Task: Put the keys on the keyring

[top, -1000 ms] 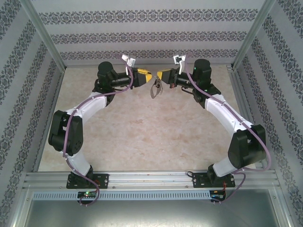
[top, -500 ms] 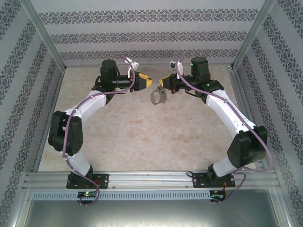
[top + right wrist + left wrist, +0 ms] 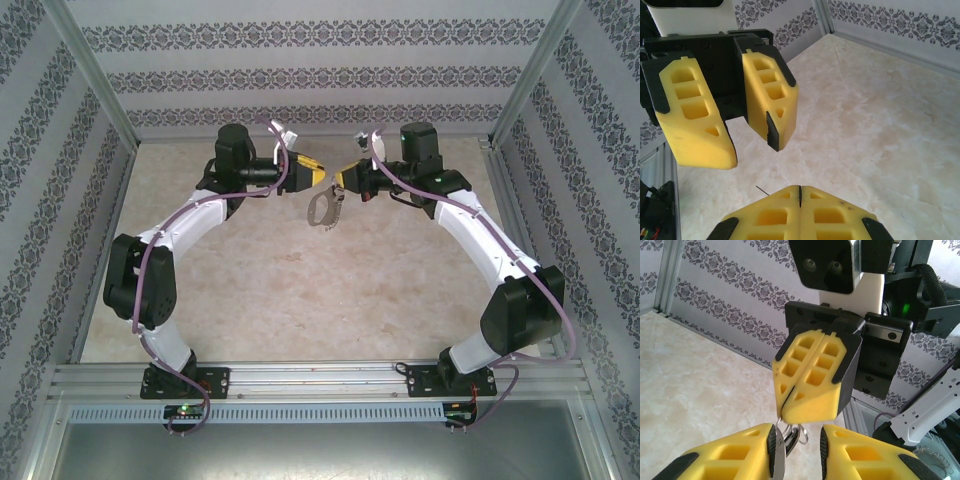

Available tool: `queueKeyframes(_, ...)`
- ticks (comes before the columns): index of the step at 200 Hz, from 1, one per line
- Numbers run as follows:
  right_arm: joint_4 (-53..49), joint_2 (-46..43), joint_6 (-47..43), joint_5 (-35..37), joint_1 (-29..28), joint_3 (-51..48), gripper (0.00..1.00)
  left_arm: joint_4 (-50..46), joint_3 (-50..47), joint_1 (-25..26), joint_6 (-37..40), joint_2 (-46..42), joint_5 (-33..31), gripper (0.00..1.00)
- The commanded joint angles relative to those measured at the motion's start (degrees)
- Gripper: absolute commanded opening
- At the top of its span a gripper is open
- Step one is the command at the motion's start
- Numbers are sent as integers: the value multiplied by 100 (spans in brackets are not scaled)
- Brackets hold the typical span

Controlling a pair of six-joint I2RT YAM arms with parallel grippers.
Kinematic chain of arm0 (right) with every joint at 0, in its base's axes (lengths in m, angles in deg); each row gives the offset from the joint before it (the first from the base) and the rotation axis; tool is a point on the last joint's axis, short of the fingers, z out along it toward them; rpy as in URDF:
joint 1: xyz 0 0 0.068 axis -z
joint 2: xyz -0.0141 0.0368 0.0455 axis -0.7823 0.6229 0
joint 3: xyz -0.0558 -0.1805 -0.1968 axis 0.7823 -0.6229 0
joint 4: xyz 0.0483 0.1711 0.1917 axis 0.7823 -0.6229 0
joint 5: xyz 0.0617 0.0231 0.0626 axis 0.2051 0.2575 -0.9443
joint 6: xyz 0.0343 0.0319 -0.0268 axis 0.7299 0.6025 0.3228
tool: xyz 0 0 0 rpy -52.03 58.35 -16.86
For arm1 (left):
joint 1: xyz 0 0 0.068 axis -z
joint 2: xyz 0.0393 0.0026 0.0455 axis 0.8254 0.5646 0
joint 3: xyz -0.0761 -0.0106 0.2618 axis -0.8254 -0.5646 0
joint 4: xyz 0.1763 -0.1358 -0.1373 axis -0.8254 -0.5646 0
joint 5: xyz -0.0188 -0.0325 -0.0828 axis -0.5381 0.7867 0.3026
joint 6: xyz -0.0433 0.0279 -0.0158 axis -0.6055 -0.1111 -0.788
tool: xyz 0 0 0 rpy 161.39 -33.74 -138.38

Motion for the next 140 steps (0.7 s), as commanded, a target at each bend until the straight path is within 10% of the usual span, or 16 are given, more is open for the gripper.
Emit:
queueKeyframes(1, 235, -17, -30, -202, -41, 95, 0, -6, 165, 107, 17, 124, 232, 32)
queueKeyframes(140, 465, -51, 139, -434, -17, 8, 0, 132, 93, 236, -35, 306, 188, 30)
